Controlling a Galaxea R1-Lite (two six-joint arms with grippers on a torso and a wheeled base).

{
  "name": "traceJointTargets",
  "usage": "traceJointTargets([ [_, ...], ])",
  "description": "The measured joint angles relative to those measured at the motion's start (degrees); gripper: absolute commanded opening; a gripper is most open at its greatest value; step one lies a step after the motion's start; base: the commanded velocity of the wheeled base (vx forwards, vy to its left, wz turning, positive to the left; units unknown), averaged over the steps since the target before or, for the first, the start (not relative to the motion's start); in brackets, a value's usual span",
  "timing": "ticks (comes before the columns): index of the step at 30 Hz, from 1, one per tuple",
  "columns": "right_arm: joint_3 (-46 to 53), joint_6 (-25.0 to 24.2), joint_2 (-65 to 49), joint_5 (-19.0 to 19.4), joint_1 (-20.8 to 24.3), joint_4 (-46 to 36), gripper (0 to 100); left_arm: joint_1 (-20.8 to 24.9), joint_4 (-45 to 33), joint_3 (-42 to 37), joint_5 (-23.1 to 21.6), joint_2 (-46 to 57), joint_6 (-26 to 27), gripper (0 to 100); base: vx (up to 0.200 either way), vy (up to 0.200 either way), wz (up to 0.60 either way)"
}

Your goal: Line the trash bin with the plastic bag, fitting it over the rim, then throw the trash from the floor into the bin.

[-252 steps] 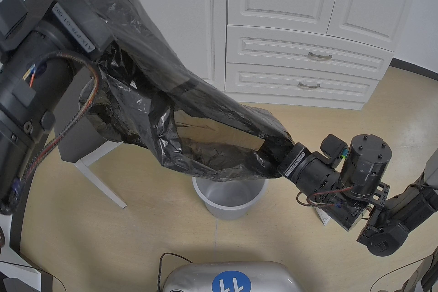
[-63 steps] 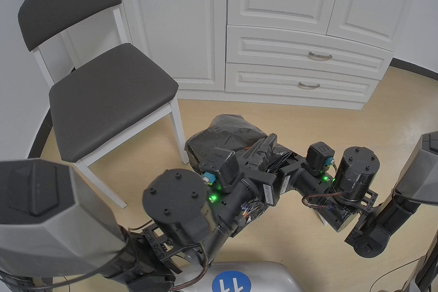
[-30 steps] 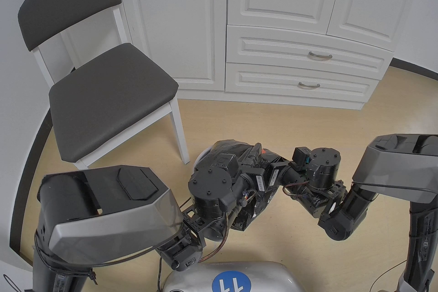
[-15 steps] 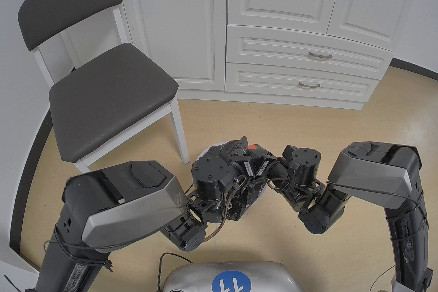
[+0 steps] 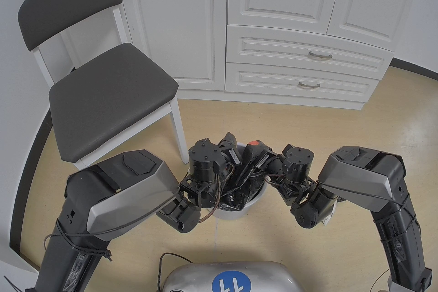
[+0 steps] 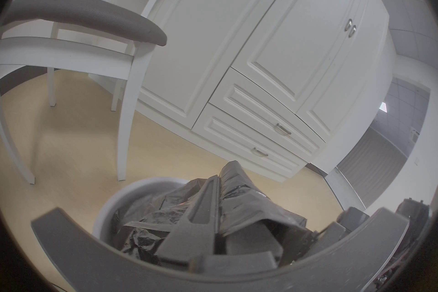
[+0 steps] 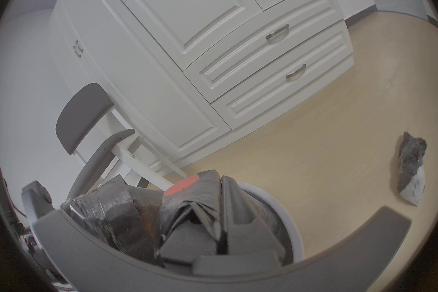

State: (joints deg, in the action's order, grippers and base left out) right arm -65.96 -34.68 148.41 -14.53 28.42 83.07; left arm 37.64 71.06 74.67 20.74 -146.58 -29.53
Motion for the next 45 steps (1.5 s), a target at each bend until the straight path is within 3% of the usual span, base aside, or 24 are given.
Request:
traceJointTargets([
  [8, -1.7, -6.6, -0.7, -1.6, 1.7, -1.4, 0, -2.9, -2.7, 1.0, 0.0, 0.7, 0.0, 0, 0.000, 0.000, 0.00],
  [17, -6.8, -8.5, -0.7, -4.0, 6.4, -6.5, 0, -4.7, -5.9, -1.0, 0.0, 6.2, 0.1, 0, 0.000, 0.000, 0.00],
  [28, -12.1, -8.5, 5.0, -2.6, 1.0, -10.4, 0, -2.3, -5.7, -2.8, 0.0, 7.7, 0.1, 0, 0.000, 0.000, 0.00],
  [34, -9.3, -8.3, 3.7, -2.4, -0.8, -10.9, 0, -0.7, -5.7, -3.1, 0.6, 6.4, 0.8, 0, 0.000, 0.000, 0.00],
  [39, -3.6, -5.3, 0.4, 0.1, -1.8, -11.6, 0, -1.7, -5.8, -4.9, 0.9, 6.4, 6.7, 0, 0.000, 0.000, 0.00],
  [45, 2.2, 5.9, -3.0, 2.5, -5.7, -12.5, 0, -6.6, -6.1, -11.1, -1.3, 9.0, 14.6, 0, 0.000, 0.000, 0.00],
])
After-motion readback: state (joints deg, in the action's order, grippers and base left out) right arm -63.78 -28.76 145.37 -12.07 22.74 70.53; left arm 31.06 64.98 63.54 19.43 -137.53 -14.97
